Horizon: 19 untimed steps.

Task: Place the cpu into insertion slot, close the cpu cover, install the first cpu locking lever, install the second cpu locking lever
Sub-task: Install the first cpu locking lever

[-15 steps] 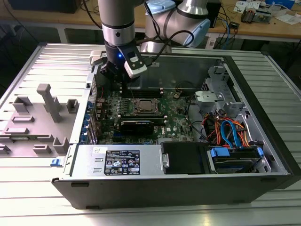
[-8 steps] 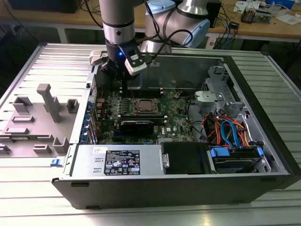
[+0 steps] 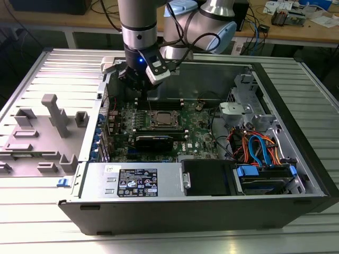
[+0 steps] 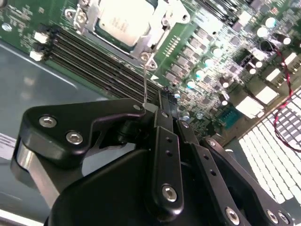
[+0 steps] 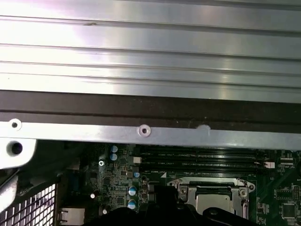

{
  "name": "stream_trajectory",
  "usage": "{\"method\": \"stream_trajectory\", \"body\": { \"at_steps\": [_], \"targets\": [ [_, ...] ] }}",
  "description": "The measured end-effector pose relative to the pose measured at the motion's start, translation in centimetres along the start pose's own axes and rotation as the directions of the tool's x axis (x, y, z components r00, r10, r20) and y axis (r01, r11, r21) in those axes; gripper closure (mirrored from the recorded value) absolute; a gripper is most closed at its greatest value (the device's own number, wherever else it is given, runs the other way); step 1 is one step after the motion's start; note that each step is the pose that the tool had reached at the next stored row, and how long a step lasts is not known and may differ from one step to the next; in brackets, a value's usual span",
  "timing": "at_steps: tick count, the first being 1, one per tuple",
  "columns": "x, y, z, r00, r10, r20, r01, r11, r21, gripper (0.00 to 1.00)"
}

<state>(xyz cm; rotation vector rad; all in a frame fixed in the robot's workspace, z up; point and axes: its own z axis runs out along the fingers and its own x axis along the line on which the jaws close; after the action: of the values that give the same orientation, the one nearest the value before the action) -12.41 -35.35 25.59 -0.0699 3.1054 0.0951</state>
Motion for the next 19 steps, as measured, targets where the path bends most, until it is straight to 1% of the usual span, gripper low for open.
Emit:
{"method": "stream_trajectory", "body": {
  "at_steps": [1, 3, 6, 16, 19],
  "targets": [
    [-0.3, -0.01, 0.04, 1.0, 0.0, 0.0, 0.0, 1.0, 0.0004, 0.89],
    [-1.48, -0.07, 0.22, 1.0, 0.0, -0.0001, 0.0, 1.0, 0.0017, 0.89],
    [-2.17, -0.11, 0.37, 1.0, 0.0, -0.0001, 0.0, 1.0, 0.0032, 0.89],
    [-2.21, -0.11, 0.46, 1.0, 0.0, -0.0001, 0.0, 1.0, 0.0035, 0.89],
    [-2.26, -0.13, 0.62, 1.0, 0.0, 0.0001, 0.0, 1.0, 0.0036, 0.89]
  ]
}}
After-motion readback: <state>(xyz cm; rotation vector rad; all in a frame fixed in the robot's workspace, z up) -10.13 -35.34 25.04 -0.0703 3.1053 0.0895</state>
